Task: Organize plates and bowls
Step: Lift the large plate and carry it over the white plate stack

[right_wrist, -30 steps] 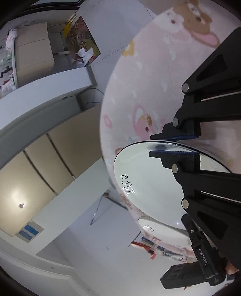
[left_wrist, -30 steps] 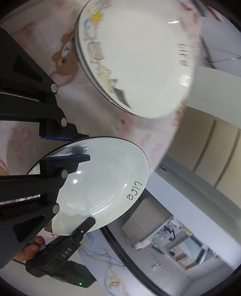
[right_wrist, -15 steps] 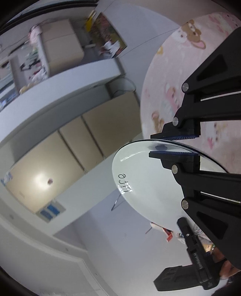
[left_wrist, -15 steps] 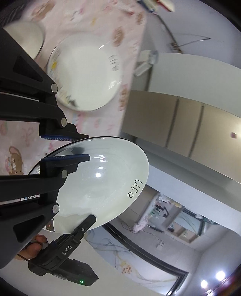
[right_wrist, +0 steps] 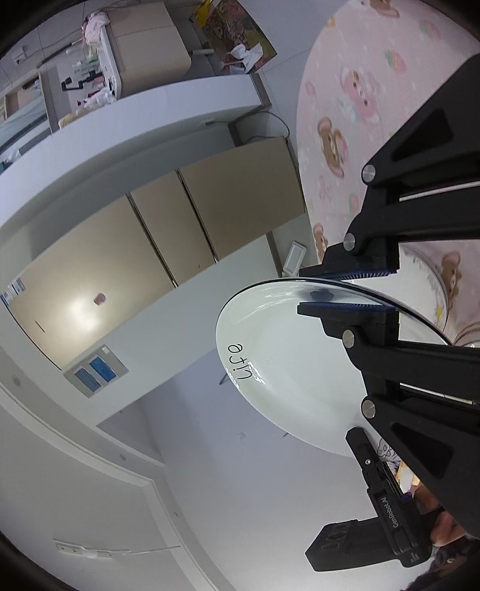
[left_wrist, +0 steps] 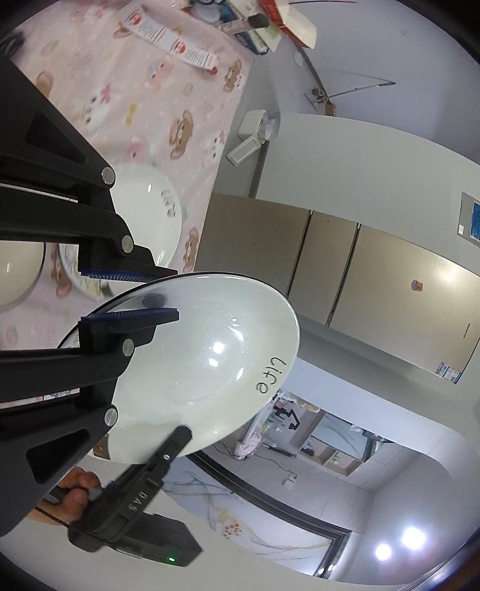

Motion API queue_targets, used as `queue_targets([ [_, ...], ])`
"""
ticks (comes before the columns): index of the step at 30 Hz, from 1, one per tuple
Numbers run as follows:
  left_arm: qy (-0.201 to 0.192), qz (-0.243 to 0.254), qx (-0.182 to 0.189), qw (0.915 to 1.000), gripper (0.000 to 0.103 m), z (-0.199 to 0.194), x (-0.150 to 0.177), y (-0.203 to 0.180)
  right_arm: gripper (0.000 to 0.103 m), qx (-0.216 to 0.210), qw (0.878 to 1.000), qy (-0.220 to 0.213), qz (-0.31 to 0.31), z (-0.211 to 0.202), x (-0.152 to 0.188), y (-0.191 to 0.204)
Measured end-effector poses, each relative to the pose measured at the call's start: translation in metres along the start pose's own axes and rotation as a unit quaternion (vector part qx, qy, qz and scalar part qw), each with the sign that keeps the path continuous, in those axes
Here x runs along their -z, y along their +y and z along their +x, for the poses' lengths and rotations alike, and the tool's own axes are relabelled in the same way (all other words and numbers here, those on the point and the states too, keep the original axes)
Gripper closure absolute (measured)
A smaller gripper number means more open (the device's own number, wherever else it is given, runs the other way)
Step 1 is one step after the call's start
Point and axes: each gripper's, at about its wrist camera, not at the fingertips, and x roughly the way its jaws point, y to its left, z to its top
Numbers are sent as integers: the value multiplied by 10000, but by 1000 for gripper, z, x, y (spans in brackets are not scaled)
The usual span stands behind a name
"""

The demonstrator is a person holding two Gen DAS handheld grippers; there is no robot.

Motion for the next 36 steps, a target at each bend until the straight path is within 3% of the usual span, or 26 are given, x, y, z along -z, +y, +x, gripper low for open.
queue_targets([
  [13, 338, -30, 287, 9990, 89, 44, 3, 81, 91, 196, 9993, 255, -212, 58, 31, 15],
  [19, 515, -104, 283, 9982, 89, 74, 13, 113, 90, 338, 9973, 609, -223, 90, 52, 9],
  [29, 866, -350, 255, 9953, 89, 111, 43, 148, 90, 535, 9931, 1028, -174, 118, 79, -3],
  [36, 974, -259, 128, 9948, 89, 122, 56, 155, 90, 668, 9891, 1311, -114, 130, 94, -9],
])
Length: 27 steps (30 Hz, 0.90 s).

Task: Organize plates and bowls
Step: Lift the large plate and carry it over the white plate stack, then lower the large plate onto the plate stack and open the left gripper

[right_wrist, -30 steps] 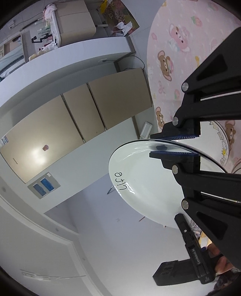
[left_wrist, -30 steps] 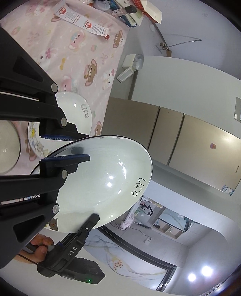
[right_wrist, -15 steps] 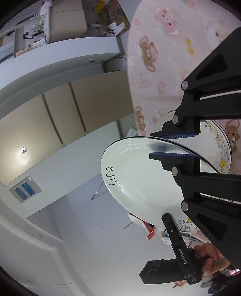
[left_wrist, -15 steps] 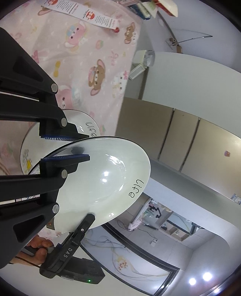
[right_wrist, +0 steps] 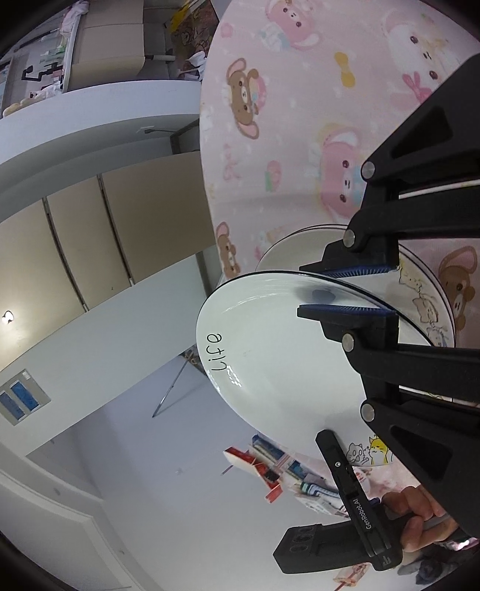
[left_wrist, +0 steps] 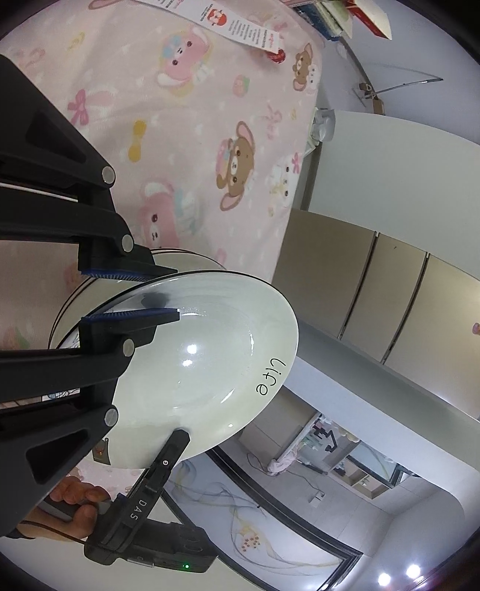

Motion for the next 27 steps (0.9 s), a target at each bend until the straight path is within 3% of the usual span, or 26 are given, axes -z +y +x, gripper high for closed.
queue_targets([
  [14, 132, 248, -318, 9991, 88, 16, 9, -1, 88, 197, 9993, 321, 14, 18, 10, -8],
  [21, 50, 453, -524, 9976, 87, 13, 12, -7, 84, 501, 9974, 379, -363, 21, 11, 2],
  [27, 106, 489, -797, 9956, 86, 19, 14, -2, 81, 1055, 9868, 439, -1148, 26, 17, 24],
])
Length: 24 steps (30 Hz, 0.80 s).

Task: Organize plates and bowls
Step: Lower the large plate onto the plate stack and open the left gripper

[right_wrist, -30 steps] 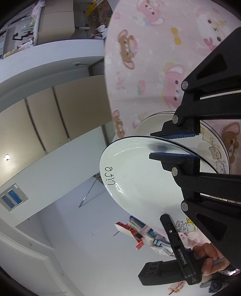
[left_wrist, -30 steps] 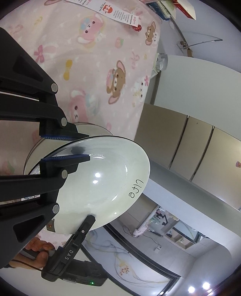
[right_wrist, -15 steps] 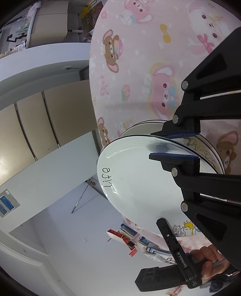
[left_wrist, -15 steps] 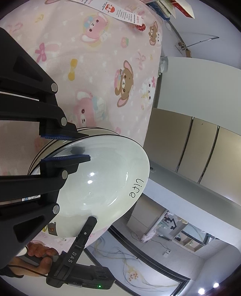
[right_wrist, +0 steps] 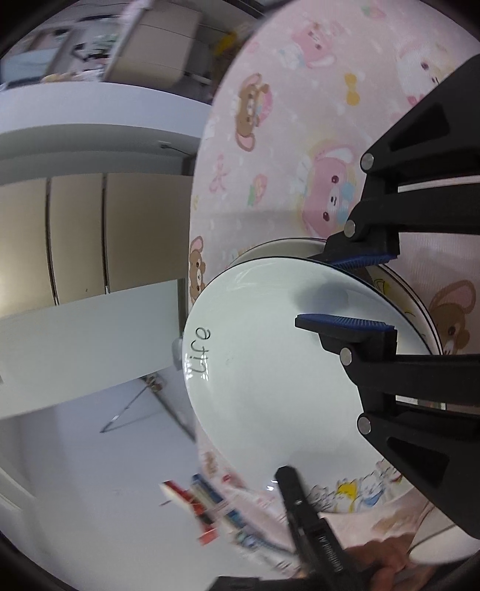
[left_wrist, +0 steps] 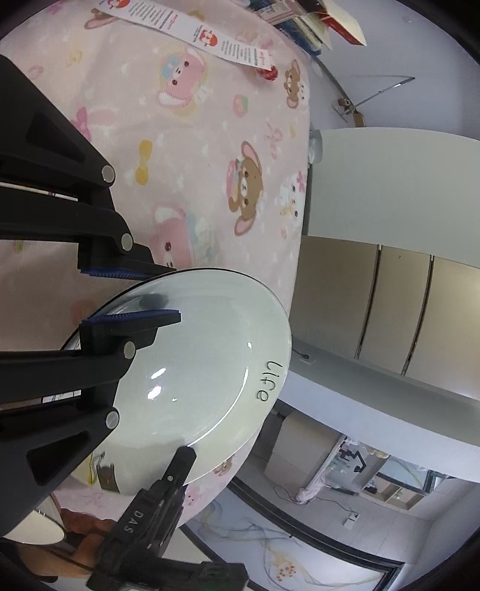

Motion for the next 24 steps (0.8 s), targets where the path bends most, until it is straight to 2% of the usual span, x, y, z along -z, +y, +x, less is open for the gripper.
queue_targets([
  [8, -67, 137, -175, 9997, 86, 2, 2, -3, 81, 153, 9996, -57, -233, -3, 0, 3],
  [11, -138, 273, -354, 9989, 86, 3, 2, -8, 79, 348, 9980, -98, -513, -4, 1, 9],
  [14, -179, 365, -466, 9981, 85, 2, 3, -10, 79, 355, 9979, -93, -533, -4, 0, 8],
  [24, -206, 390, -474, 9979, 85, 4, 2, -9, 79, 461, 9962, -95, -729, -6, -1, 14],
])
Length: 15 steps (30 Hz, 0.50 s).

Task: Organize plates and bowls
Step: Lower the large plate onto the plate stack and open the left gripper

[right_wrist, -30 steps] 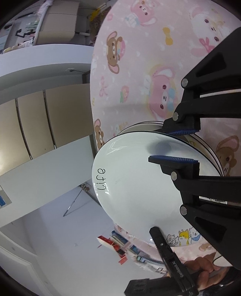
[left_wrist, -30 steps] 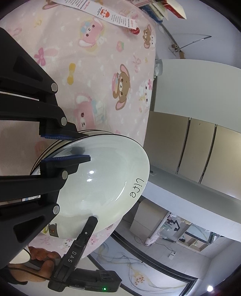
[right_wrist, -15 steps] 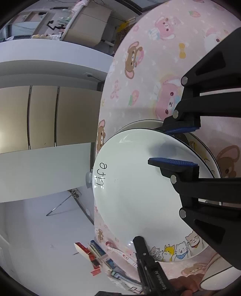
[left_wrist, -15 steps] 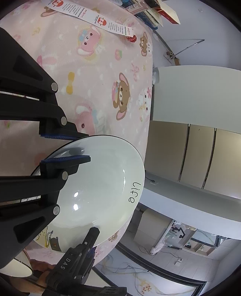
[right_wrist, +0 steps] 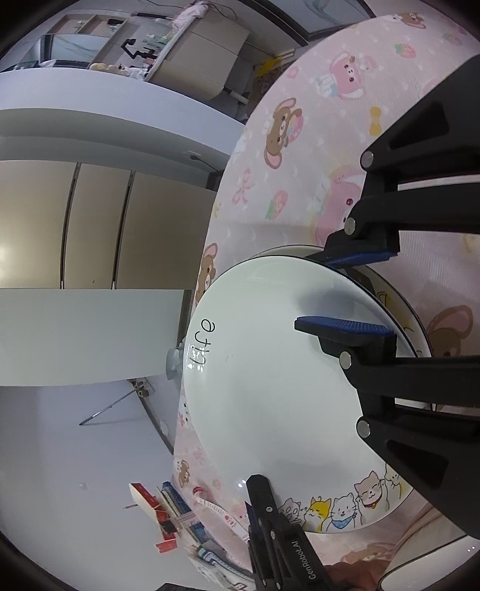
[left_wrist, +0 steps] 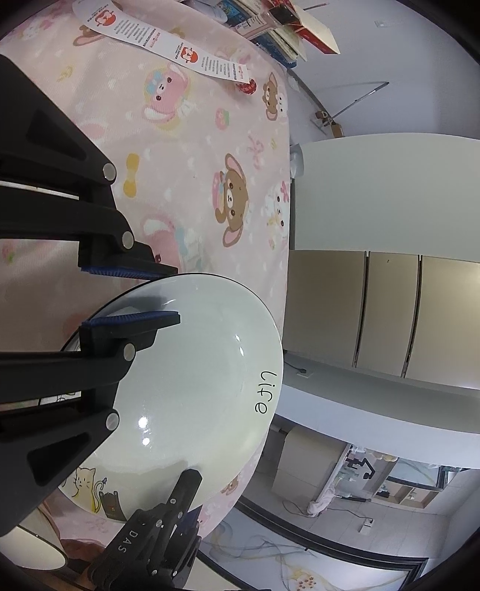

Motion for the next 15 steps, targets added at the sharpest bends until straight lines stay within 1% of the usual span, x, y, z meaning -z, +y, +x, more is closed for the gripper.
queue_targets([
  [4, 33, 22, 53, 10000, 85, 2, 1, -2, 79, 179, 9997, -44, -168, -4, -1, 3],
  [5, 54, 52, 69, 9999, 85, 2, 1, -3, 79, 339, 9990, -32, -281, -4, -1, 5],
  [7, 24, 193, -19, 9998, 85, 3, 2, -8, 78, 648, 9969, 34, -445, 0, 2, 6],
  [8, 3, 246, -70, 9997, 85, 3, 3, -10, 78, 630, 9970, 59, -442, 2, 4, 3],
  [10, -38, 331, -146, 9993, 85, 2, 3, -13, 78, 433, 9984, 90, -341, 5, 6, -2],
  [13, -5, 281, -128, 9995, 85, 4, 3, -10, 77, 676, 9961, 85, -560, 7, 7, 5],
  [15, 15, 173, -44, 9998, 85, 4, 2, -7, 76, 717, 9957, 65, -590, 6, 7, 5],
])
